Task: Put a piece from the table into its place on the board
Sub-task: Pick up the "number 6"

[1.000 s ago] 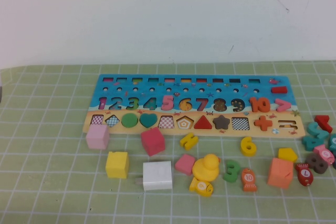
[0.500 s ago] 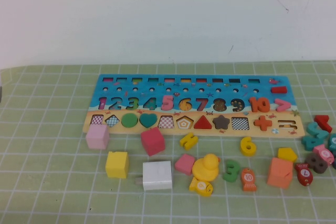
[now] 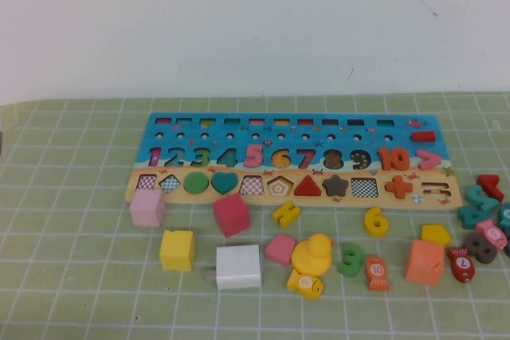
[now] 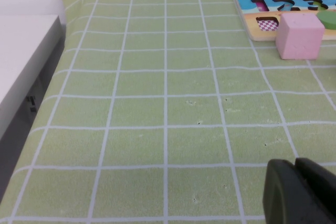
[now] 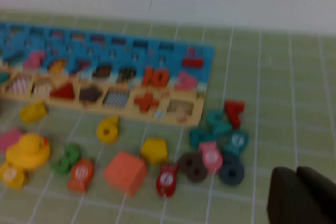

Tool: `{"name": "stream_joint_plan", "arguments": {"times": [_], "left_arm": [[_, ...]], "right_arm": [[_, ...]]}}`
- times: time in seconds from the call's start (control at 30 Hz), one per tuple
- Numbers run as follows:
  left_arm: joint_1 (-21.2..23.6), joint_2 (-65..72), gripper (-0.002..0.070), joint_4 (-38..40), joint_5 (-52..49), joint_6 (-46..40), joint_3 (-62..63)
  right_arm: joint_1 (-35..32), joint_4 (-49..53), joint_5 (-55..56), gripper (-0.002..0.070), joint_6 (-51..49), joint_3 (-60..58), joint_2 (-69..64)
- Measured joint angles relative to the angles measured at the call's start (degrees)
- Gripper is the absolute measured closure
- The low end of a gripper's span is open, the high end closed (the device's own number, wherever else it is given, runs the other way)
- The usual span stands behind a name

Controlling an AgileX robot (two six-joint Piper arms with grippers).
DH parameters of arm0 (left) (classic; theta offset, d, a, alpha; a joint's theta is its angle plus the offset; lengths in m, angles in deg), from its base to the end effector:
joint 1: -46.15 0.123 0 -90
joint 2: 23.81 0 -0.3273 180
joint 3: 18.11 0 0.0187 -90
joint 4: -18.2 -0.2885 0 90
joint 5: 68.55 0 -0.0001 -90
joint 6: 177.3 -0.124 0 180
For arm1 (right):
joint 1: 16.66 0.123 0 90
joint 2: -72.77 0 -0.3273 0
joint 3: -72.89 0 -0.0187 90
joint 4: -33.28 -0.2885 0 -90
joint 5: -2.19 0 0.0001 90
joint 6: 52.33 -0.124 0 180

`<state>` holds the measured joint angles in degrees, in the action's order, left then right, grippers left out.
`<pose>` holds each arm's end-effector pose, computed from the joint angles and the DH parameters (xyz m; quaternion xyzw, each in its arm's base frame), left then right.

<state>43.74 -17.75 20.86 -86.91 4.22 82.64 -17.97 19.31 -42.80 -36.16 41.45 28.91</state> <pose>0.0808 -0.0052 0.1704 -0.0067 0.7861 -0.0405 0.6167 0.1451 0.0179 0.3810 -0.0798 0.8577 0.0409 0.5062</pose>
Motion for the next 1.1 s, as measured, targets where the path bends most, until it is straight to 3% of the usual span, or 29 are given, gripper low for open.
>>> {"name": "stream_joint_plan", "arguments": {"times": [0.13, 0.4, 0.63, 0.87, 1.0, 1.1], "left_arm": [[0.00, 0.00, 0.0677, 0.00, 0.00, 0.00, 0.00], [0.00, 0.00, 0.0677, 0.00, 0.00, 0.00, 0.00], [0.00, 0.00, 0.0677, 0.00, 0.00, 0.00, 0.00], [0.00, 0.00, 0.0677, 0.00, 0.00, 0.00, 0.00], [0.00, 0.00, 0.0677, 0.00, 0.00, 0.00, 0.00], [0.00, 0.00, 0.0677, 0.00, 0.00, 0.00, 0.00]], "right_arm": [[0.00, -2.97, -6.93, 0.0679, 4.90, 4.36, -12.32], [3.38, -6.56, -7.85, 0.0677, 8.57, 15.70, -36.43], [20.41, -0.60, -7.62, 0.0677, 0.91, 28.03, -55.82], [28.57, 7.72, -6.36, 0.0675, -9.05, 30.96, -62.62], [29.15, 7.81, -6.13, 0.0614, -10.49, 30.96, -65.53], [29.15, 8.09, -5.35, 0.0483, -13.16, 30.96, -67.16]]}}
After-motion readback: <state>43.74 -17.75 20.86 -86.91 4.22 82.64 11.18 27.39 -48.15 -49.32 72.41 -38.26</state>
